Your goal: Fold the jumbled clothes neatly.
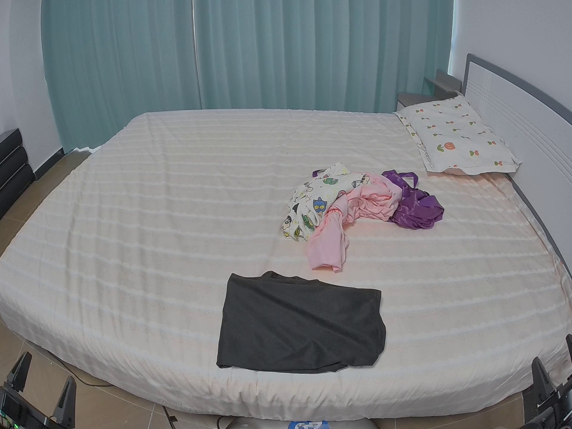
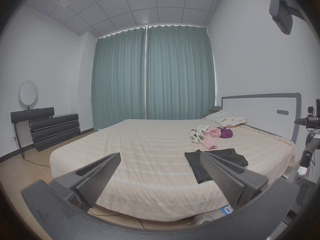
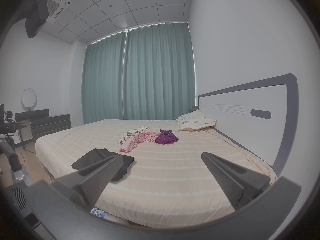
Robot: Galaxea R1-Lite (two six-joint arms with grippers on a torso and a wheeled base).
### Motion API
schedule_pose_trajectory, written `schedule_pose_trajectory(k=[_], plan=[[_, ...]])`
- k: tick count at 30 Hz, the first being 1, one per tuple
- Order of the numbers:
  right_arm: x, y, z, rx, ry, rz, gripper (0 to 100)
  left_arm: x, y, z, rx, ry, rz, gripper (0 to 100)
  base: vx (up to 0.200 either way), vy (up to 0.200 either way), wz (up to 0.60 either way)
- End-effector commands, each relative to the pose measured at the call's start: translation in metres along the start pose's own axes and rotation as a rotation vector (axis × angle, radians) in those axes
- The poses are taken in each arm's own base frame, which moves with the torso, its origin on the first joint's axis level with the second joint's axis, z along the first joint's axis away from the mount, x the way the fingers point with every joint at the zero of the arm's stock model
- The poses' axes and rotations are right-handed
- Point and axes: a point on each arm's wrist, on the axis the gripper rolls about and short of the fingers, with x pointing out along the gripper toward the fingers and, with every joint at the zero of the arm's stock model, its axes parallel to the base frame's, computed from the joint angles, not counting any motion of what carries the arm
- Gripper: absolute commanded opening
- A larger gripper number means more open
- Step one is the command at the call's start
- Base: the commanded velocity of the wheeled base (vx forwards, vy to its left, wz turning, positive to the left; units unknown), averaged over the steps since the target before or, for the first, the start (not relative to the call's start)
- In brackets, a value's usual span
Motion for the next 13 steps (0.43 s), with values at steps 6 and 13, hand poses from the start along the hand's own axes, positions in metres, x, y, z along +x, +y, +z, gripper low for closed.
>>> schedule_pose_trajectory(k=[6, 13], plan=[[0.0003, 0.0000, -0.0052, 0.000, 0.005, 0.000, 100, 0.0006, 0.0000, -0.0051, 0.000, 0.008, 0.000, 100, 0.000, 0.000, 0.00], [0.0004, 0.0000, -0.0053, -0.002, 0.008, 0.000, 100, 0.0006, 0.0000, -0.0051, 0.000, 0.008, 0.000, 100, 0.000, 0.000, 0.00]])
